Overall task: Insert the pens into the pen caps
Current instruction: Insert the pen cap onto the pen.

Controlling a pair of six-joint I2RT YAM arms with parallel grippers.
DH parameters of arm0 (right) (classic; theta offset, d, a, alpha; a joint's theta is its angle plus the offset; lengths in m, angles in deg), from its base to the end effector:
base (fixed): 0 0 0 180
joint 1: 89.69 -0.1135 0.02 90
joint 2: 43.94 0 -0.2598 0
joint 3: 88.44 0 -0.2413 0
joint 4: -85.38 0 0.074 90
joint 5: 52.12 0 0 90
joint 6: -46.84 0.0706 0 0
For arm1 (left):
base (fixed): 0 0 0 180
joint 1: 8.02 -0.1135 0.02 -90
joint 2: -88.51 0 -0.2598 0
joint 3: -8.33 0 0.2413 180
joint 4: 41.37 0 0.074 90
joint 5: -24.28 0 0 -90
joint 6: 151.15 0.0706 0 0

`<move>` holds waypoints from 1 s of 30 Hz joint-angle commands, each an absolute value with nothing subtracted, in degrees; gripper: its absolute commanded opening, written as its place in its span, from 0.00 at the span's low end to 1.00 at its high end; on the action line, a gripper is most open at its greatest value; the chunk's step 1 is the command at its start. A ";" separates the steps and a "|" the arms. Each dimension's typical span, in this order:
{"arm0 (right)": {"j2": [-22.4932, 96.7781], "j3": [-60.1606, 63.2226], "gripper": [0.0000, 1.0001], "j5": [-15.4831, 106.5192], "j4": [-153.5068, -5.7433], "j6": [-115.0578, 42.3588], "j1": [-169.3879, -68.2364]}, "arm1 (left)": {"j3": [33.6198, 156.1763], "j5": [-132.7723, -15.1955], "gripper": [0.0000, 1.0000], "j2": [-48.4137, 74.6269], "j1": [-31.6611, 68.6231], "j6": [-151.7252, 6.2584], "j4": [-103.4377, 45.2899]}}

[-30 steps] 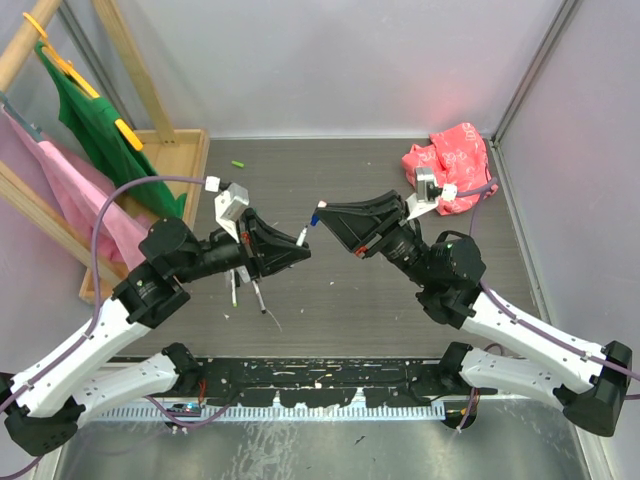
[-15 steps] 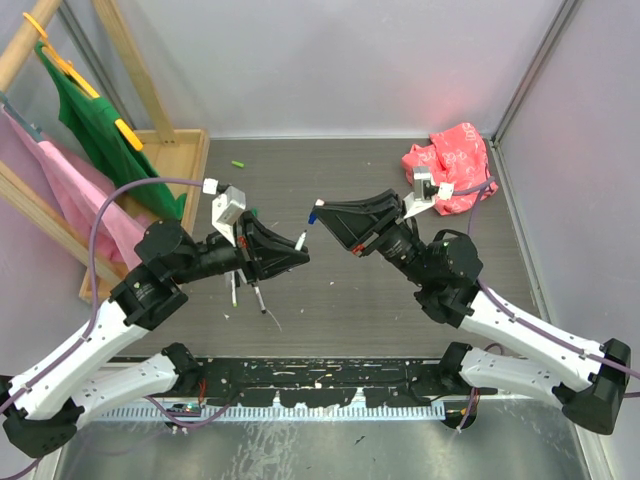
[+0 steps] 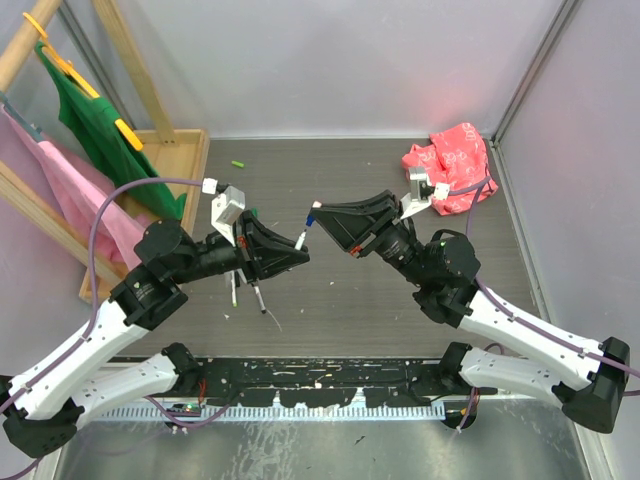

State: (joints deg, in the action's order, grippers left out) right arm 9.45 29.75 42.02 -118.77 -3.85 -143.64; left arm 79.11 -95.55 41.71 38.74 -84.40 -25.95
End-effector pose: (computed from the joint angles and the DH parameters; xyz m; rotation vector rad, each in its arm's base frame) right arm 0.1286 0.1853 0.4351 -0.2156 1.0995 1.5113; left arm 0.1089 -0.1671 0.4211 0.7713 1.3943 -1.3465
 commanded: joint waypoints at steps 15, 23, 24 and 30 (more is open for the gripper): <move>8.53 26.95 0.00 43.32 -121.75 -3.62 -144.15 | 79.59 -96.55 0.00 41.75 38.61 -84.58 -29.27; 7.92 27.48 0.00 43.24 -121.05 -3.61 -144.13 | 79.77 -96.10 0.00 41.72 38.57 -84.39 -29.10; 7.87 27.53 0.00 43.24 -121.01 -3.50 -144.15 | 79.77 -96.05 0.00 41.69 38.61 -84.32 -29.12; 7.61 27.98 0.00 43.33 -120.59 -3.44 -144.15 | 80.03 -95.95 0.00 41.61 38.61 -84.29 -29.08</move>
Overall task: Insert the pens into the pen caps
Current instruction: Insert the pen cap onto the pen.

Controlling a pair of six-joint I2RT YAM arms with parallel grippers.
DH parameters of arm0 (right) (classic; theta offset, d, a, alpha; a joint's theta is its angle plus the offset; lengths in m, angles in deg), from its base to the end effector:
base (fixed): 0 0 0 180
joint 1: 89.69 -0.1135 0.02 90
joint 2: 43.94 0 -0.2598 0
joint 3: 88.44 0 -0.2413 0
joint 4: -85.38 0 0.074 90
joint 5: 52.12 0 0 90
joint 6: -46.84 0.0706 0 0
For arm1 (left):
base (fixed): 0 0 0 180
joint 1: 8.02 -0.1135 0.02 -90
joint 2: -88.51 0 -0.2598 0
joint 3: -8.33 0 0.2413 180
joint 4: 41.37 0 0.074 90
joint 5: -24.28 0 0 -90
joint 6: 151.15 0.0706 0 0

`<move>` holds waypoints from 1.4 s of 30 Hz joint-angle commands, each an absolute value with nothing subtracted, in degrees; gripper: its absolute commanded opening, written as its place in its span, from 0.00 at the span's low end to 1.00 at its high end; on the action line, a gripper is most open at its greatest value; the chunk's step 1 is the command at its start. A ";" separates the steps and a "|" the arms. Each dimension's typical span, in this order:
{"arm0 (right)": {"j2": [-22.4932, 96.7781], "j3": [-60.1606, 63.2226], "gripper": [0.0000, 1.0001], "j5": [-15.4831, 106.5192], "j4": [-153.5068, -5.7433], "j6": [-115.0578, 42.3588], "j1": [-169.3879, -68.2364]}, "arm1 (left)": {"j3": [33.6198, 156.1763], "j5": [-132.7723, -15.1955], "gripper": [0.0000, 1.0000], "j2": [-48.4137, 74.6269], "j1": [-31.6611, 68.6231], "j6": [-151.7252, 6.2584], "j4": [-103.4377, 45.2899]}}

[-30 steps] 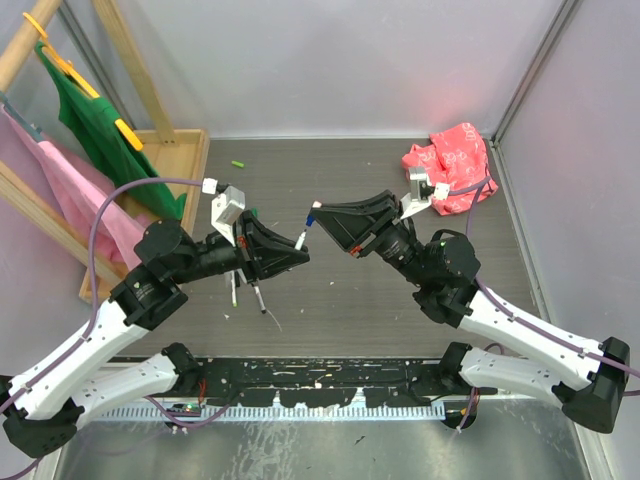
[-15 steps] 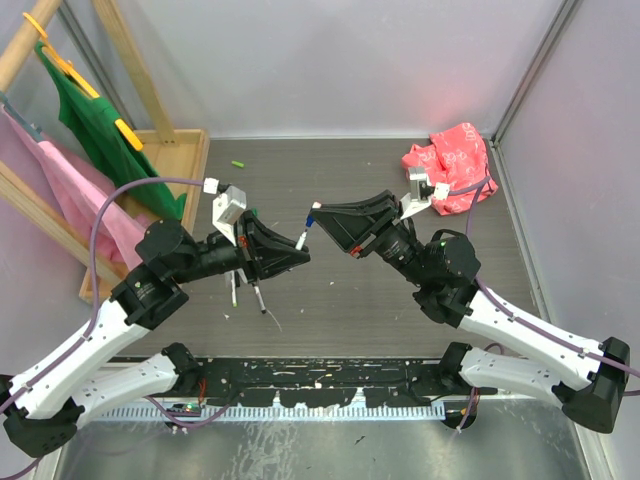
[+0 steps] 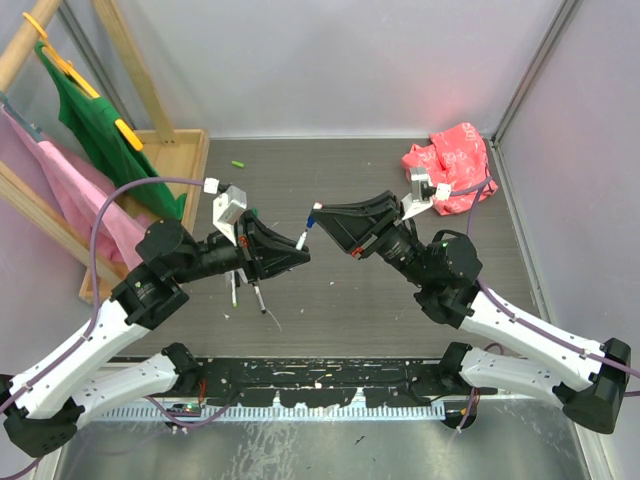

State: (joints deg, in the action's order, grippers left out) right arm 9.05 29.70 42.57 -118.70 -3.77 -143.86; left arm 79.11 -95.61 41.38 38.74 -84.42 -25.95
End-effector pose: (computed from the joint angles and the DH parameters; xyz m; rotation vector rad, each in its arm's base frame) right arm 0.1260 0.1843 0.4367 -0.2261 1.0921 1.5222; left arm 0.1101 -0.1684 0.4201 0.7725 1.4006 -1.3471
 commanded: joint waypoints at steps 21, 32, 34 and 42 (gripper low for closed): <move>8.53 29.20 0.00 43.59 -120.21 -2.47 -144.18 | 80.47 -96.11 0.00 41.41 38.58 -84.01 -28.66; 8.27 30.24 0.00 43.41 -120.03 -2.17 -144.18 | 80.60 -96.02 0.00 41.64 38.64 -83.86 -28.46; 8.16 30.37 0.00 43.41 -120.03 -2.06 -144.18 | 80.60 -95.97 0.00 41.65 38.60 -83.83 -28.46; 7.99 30.83 0.00 43.97 -119.95 -1.30 -144.26 | 80.65 -95.87 0.00 41.43 38.61 -83.83 -28.42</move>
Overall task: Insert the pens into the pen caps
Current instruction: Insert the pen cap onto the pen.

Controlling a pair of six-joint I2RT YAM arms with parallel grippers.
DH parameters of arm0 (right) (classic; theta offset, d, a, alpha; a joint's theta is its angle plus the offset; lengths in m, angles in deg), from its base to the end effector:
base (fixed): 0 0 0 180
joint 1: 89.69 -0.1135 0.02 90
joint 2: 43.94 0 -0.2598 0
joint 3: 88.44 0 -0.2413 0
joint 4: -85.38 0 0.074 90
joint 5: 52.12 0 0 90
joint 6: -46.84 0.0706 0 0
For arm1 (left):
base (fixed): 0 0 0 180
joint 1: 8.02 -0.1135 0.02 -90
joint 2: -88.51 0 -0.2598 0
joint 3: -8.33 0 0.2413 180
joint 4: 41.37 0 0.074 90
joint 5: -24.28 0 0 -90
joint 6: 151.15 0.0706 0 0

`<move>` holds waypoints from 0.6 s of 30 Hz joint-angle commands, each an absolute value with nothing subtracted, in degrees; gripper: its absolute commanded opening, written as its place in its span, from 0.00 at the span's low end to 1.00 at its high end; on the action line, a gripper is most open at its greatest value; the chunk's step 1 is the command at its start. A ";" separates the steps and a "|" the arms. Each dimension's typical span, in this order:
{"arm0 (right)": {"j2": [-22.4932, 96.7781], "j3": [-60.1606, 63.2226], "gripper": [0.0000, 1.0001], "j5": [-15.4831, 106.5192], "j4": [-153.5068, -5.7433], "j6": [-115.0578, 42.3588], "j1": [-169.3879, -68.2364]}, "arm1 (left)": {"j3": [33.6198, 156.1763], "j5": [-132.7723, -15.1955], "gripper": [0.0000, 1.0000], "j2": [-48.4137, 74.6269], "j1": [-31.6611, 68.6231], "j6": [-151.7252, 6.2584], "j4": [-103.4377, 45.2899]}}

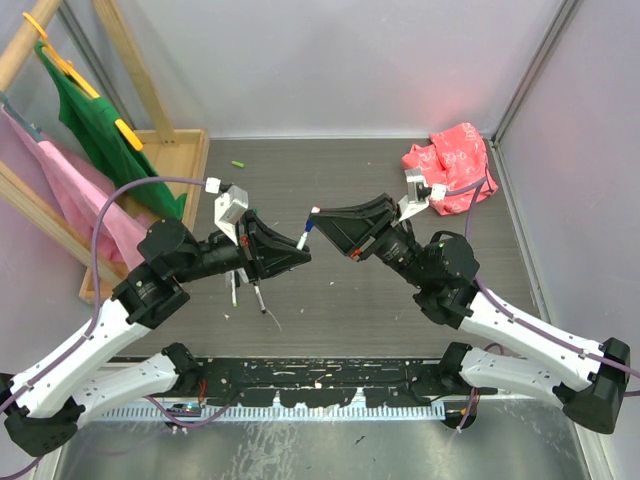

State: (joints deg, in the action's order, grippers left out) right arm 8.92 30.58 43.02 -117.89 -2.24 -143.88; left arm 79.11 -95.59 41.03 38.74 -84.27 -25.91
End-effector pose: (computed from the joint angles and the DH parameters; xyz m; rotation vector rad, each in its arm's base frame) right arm 0.1266 0.1863 0.4299 -0.2236 1.1286 1.5425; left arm 0.1114 -0.1698 0.4189 0.7744 1.4066 -1.3445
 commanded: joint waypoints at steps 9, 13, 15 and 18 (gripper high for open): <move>7.89 31.85 0.00 44.38 -120.12 -0.63 -145.03 | 80.65 -95.66 0.00 41.23 38.57 -83.85 -28.21; 7.53 32.88 0.00 44.13 -120.12 -0.45 -145.31 | 80.71 -95.23 0.00 41.43 38.59 -83.85 -28.36; 7.33 33.40 0.00 43.99 -120.08 -0.34 -145.43 | 80.81 -95.17 0.00 41.34 38.63 -83.87 -28.48; 7.22 34.12 0.00 43.94 -119.55 -0.40 -145.68 | 80.96 -95.17 0.00 41.22 38.63 -83.92 -28.55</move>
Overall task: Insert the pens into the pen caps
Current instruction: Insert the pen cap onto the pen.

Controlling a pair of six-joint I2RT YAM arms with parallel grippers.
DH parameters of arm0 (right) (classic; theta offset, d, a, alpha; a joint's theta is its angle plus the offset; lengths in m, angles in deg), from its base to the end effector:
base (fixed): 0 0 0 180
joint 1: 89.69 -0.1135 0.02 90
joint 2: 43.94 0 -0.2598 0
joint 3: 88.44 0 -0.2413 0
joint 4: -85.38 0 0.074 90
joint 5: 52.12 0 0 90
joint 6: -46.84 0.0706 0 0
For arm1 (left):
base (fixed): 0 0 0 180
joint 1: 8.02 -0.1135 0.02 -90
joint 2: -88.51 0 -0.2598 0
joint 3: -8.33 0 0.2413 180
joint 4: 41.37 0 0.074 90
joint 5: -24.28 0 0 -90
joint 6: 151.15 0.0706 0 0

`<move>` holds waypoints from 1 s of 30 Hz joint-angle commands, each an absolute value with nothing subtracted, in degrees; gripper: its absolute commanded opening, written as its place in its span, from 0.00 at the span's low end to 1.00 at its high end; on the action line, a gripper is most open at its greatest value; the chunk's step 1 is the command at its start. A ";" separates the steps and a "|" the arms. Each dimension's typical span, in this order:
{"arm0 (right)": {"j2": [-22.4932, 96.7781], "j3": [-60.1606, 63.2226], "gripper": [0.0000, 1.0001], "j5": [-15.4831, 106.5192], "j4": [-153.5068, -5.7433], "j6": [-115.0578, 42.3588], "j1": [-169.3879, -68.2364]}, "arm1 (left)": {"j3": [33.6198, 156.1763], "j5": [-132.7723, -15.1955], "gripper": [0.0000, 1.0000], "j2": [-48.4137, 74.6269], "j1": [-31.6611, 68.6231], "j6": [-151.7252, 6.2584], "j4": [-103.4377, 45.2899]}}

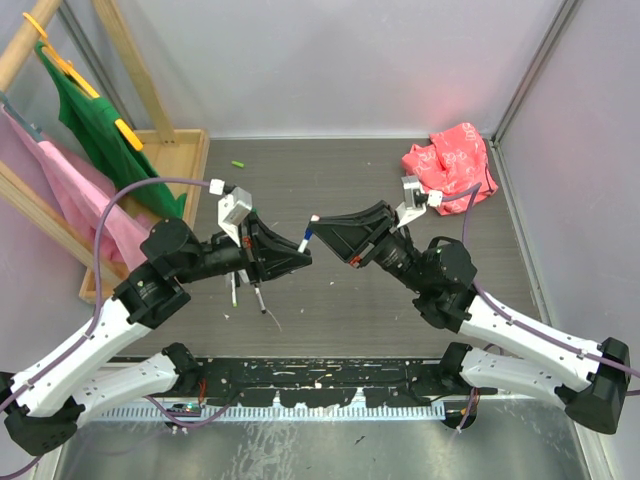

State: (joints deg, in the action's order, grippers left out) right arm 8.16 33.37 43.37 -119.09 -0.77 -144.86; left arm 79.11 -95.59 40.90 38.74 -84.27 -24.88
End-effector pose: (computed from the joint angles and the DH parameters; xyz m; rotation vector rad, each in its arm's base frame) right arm 0.1227 0.1882 0.4175 -0.2279 1.1521 1.5790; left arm 0.1121 -0.1705 0.4161 0.7761 1.4289 -1.3432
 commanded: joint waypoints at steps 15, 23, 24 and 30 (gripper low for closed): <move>8.85 37.98 0.00 40.03 -117.87 -3.19 -152.26 | 80.66 -92.90 0.00 41.80 38.61 -85.34 -30.37; 11.29 39.74 0.00 37.60 -118.54 -3.11 -157.04 | 81.06 -90.03 0.00 43.01 38.61 -85.06 -30.84; 11.48 40.04 0.00 37.49 -118.54 -3.05 -157.50 | 81.21 -89.77 0.00 43.18 38.60 -84.97 -30.73; 13.20 40.34 0.00 36.85 -116.41 -3.57 -160.37 | 82.43 -89.83 0.00 43.27 38.57 -83.97 -29.76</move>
State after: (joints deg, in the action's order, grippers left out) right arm 10.02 38.10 28.99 -126.20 -3.81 -155.94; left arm 79.09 -95.66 43.24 39.18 -85.62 -20.03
